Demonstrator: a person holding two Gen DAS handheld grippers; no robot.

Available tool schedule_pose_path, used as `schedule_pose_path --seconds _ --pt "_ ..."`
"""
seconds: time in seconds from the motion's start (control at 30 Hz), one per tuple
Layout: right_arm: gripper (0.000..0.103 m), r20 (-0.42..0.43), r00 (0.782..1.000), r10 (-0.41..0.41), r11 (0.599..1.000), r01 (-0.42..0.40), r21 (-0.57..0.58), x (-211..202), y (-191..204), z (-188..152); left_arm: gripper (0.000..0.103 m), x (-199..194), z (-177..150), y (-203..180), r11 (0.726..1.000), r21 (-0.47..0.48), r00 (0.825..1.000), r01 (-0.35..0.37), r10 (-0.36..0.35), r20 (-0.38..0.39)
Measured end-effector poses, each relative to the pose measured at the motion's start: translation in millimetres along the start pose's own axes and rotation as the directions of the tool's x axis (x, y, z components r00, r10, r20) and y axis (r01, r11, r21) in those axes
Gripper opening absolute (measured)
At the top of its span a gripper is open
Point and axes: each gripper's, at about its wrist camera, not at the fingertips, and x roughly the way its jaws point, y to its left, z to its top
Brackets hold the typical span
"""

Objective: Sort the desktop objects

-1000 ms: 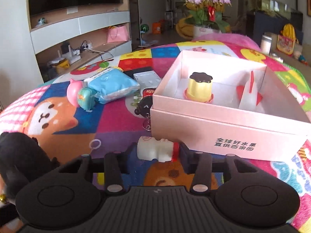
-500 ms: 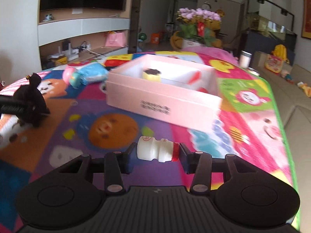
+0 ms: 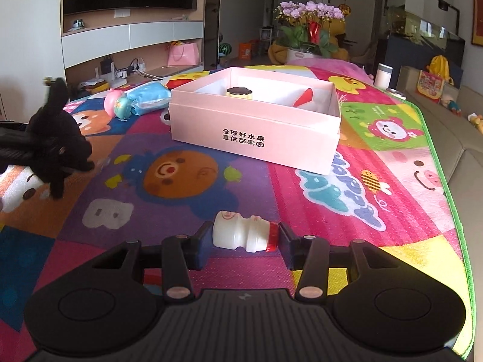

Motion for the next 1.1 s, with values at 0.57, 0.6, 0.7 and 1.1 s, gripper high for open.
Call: schedule_pose_path --seconds 0.57,0.6,0.7,1.1 --pt "0.103 -0.072 0.996 0.047 0.998 -0.044 0.042 7 1 1 0.102 -17 -23 12 0.999 0.034 0.996 -0.024 0.027 -0.08" --pt "0.103 -0.074 0.996 0.051 0.998 -0.049 0.034 7 3 1 0.102 -18 -23 14 0.999 0.036 0.996 -0.026 0.029 -0.089" --pt "0.103 -0.077 0.996 0.05 0.998 -0.048 0.027 7 6 0 0.102 -18 -27 22 1.0 -0.031 0.993 -0.007 0.003 -0.121" --pt "0.103 -0.087 0.995 0.043 0.998 -0.039 0.039 8 7 1 0.102 -11 -32 19 0.987 -0.11 0.985 -0.115 0.099 -0.139"
